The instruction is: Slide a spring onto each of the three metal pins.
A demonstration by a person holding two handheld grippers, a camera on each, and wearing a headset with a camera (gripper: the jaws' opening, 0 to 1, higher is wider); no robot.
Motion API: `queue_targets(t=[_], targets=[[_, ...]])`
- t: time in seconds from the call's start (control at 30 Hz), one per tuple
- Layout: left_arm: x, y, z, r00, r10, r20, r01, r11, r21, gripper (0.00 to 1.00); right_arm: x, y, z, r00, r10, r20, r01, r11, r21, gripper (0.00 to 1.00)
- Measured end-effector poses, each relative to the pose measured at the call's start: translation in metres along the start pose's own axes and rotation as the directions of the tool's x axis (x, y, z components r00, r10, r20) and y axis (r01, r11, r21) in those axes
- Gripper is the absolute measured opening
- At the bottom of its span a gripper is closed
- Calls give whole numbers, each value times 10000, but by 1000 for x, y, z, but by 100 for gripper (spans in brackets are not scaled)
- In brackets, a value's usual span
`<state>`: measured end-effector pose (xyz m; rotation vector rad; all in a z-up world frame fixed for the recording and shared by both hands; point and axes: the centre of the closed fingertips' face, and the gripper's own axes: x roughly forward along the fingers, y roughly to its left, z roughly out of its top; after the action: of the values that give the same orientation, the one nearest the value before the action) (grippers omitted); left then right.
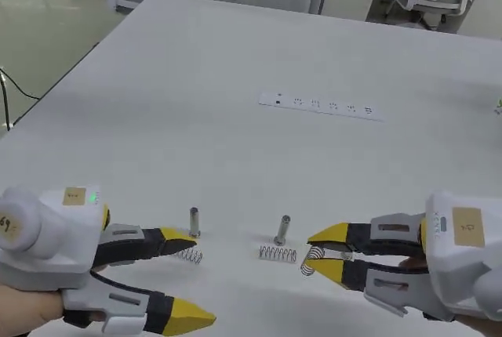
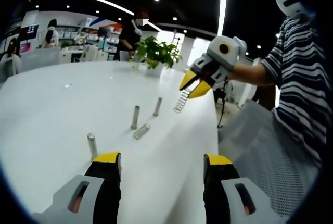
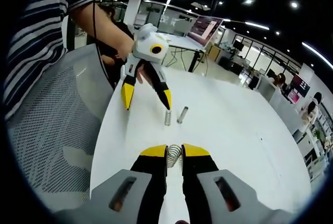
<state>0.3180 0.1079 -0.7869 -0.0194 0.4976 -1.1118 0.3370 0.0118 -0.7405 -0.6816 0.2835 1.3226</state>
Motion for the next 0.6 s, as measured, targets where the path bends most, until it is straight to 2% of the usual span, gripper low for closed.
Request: queue_targets(t=[0.17, 0.27, 0.43, 0.5, 0.6], targets=[[-10, 9, -2, 9989, 463, 99, -461, 9988, -168, 66, -1, -3, -2, 9999, -98, -52, 98, 9999, 56, 7], [-16, 13, 1, 9966, 728, 393, -715, 9968, -346, 72, -2, -4, -4, 9998, -157, -92, 158, 9998, 116, 7], [-22, 18, -4, 9936, 1086, 308, -1078, 9938, -273, 85, -4, -6, -5, 9997, -234, -97, 236, 9994, 236, 7], [-25, 21, -6, 9915, 1246, 387, -1230, 9916, -411, 92, -4, -6, -7, 9996, -233, -164, 237, 9994, 261, 7], [-28, 26, -7, 9872, 1526, 458, -1502, 9873, -508, 98, -5, -5, -9, 9995, -212, -234, 217, 9994, 253, 7]])
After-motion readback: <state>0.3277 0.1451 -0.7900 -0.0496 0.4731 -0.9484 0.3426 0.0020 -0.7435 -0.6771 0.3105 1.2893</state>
